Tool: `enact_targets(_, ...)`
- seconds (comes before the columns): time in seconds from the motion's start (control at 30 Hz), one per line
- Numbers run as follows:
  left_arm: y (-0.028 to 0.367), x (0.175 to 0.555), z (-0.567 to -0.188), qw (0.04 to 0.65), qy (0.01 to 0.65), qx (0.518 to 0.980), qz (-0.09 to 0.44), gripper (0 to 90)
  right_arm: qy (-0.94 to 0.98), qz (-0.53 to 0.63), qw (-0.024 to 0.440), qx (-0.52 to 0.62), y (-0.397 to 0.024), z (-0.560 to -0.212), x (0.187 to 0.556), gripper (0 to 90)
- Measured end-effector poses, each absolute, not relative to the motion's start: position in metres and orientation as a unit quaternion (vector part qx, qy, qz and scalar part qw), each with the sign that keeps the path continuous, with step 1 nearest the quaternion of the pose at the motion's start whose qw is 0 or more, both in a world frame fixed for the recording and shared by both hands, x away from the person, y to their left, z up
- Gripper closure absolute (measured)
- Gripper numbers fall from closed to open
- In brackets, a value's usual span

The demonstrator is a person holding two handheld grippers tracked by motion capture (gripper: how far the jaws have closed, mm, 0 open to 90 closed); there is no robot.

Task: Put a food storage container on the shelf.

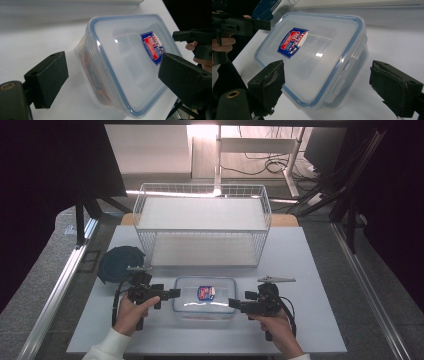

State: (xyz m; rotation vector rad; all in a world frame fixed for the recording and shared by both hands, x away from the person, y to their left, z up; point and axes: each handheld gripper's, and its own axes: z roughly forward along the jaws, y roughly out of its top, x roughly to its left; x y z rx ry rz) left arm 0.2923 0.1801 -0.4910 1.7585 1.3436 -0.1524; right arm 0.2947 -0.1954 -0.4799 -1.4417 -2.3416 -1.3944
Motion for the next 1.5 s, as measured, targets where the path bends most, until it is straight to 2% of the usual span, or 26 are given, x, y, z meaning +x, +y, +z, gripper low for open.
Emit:
enact_targets(0.5, 0.163, 0.300, -0.518, 0.443, 0.540, 0.702, -0.138, 12.2, -0.742, -0.440, 0.086, -0.498, -0.178, -0.504, 0.307, 10.8)
enact_targets(0.7, 0.160, 0.299, -0.518, 0.434, 0.542, 0.704, -0.150, 14.9, -0.735, -0.433, 0.102, -0.512, -0.176, -0.508, 0.308, 12.8)
enact_targets(0.83, 0.163, 0.295, -0.512, 0.433, 0.552, 0.699, -0.137, 24.2, -0.722, -0.432, 0.111, -0.529, -0.179, -0.508, 0.308, 19.2)
enact_targets(0.9, 0.163, 0.294, -0.511, 0.432, 0.557, 0.696, -0.139, 26.1, -0.714, -0.438, 0.111, -0.536, -0.182, -0.505, 0.307, 25.2)
enact_targets(1.07, 0.166, 0.289, -0.507, 0.438, 0.566, 0.685, -0.137, 32.5, -0.701, -0.446, 0.122, -0.542, -0.189, -0.503, 0.307, 33.1)
enact_targets(1.33, 0.168, 0.282, -0.498, 0.452, 0.556, 0.687, -0.123, 41.7, -0.692, -0.456, 0.116, -0.547, -0.195, -0.495, 0.304, 40.2)
enact_targets(1.5, 0.163, 0.278, -0.493, 0.457, 0.552, 0.688, -0.114, 45.4, -0.693, -0.462, 0.103, -0.545, -0.200, -0.489, 0.304, 40.6)
